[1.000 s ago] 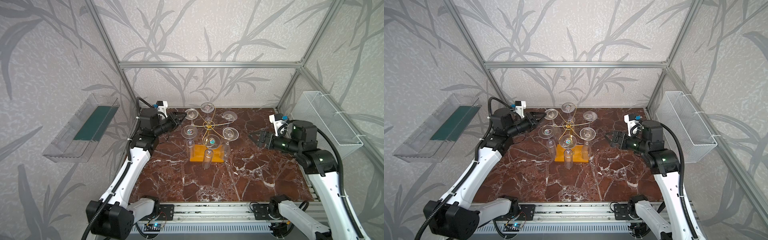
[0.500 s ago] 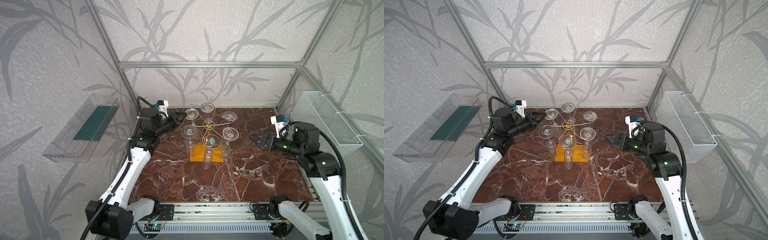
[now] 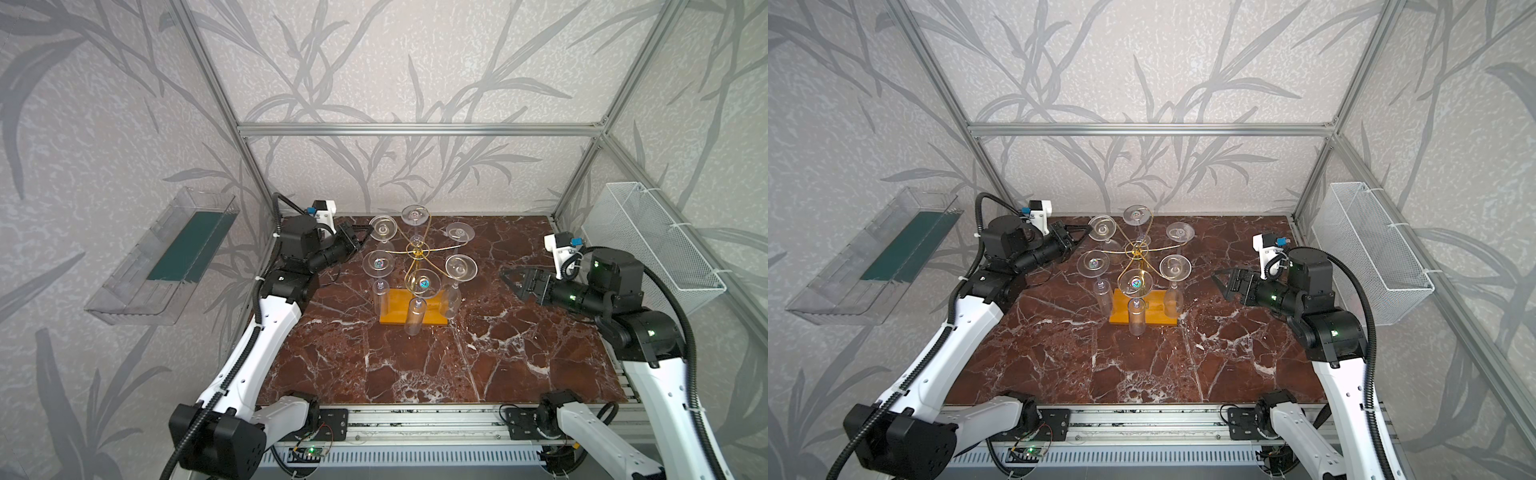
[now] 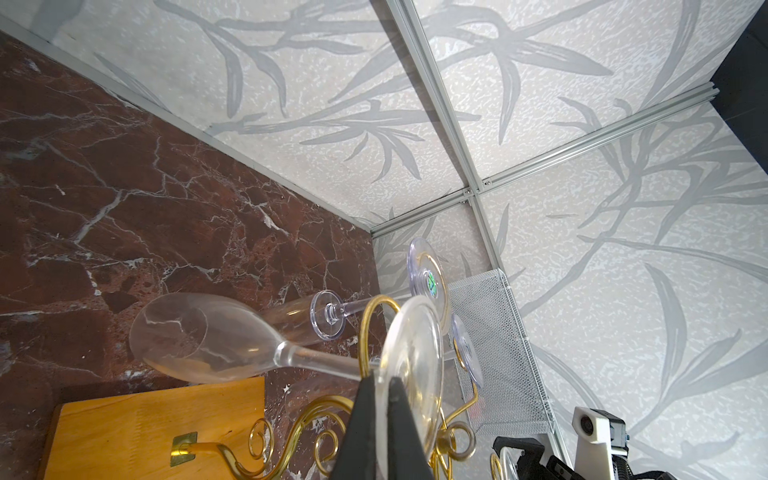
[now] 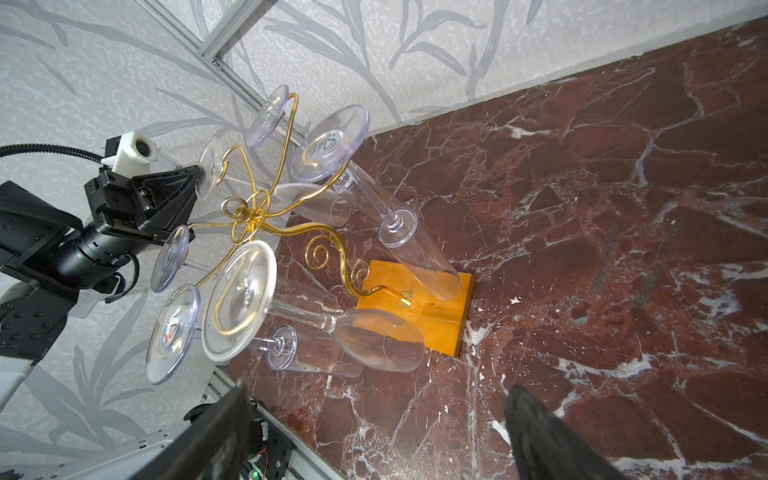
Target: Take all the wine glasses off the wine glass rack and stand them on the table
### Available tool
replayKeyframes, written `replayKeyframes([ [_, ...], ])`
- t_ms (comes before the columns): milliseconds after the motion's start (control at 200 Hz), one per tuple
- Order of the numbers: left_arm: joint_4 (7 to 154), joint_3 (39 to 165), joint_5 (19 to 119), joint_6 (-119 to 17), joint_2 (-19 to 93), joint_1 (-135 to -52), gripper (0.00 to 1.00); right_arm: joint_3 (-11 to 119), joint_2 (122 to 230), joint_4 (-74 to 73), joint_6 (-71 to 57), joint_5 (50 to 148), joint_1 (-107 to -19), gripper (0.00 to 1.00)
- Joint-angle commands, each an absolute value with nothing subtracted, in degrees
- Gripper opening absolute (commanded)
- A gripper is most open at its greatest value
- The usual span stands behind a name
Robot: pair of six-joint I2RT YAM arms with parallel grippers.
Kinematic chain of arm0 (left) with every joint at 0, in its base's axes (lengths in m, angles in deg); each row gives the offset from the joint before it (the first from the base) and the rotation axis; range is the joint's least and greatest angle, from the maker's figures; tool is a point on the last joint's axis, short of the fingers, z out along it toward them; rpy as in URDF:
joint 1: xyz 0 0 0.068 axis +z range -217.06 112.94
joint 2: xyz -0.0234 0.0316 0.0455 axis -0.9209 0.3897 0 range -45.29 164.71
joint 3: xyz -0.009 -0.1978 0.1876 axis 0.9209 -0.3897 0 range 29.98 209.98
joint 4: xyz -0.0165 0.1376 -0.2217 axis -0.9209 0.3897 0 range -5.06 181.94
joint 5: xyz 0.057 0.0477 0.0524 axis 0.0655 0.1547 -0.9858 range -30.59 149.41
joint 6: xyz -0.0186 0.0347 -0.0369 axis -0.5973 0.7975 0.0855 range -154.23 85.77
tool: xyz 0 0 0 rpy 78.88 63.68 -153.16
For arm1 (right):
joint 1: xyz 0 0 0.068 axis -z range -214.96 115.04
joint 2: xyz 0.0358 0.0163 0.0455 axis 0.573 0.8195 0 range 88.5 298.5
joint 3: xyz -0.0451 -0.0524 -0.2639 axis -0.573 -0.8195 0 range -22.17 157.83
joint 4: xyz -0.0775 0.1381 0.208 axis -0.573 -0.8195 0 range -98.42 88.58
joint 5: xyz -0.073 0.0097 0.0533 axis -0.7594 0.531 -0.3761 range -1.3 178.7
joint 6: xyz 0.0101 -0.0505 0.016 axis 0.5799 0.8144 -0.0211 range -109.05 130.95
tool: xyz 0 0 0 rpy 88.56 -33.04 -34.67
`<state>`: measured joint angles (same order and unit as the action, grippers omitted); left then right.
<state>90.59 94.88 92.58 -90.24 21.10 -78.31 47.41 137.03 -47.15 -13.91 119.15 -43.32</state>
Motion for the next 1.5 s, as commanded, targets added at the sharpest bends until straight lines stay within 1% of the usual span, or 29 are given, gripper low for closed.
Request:
replayKeyframes([
  [0, 90.42, 97.23, 91.62, -91.69, 18.88, -78.49, 0.00, 47.66, 136.34, -47.69, -14.60, 119.20, -43.66, 0.94],
  [335, 92.46, 99.47, 90.08, -90.41, 18.39, -78.59, 0.00, 47.62, 136.14, -45.87, -15.86, 120.16, -43.66, 0.94],
  [785, 91.89, 104.36, 90.91, -89.70, 23.11, -78.66, 0.00, 49.26, 136.44, -46.16, -15.77, 120.51, -43.66, 0.94],
  [1094, 90.78, 106.51, 92.96, -89.71, 26.67, -80.49, 0.00, 50.59, 136.31, -47.14, -15.36, 120.34, -43.66, 0.94],
  [1269, 90.35, 105.64, 93.19, -90.00, 26.13, -82.15, 0.00, 51.29, 136.49, -47.58, -14.72, 120.16, -43.66, 0.94],
  [1494, 90.86, 101.50, 91.80, -90.14, 21.77, -82.80, 0.00, 51.70, 137.02, -47.13, -14.50, 120.33, -43.66, 0.94],
])
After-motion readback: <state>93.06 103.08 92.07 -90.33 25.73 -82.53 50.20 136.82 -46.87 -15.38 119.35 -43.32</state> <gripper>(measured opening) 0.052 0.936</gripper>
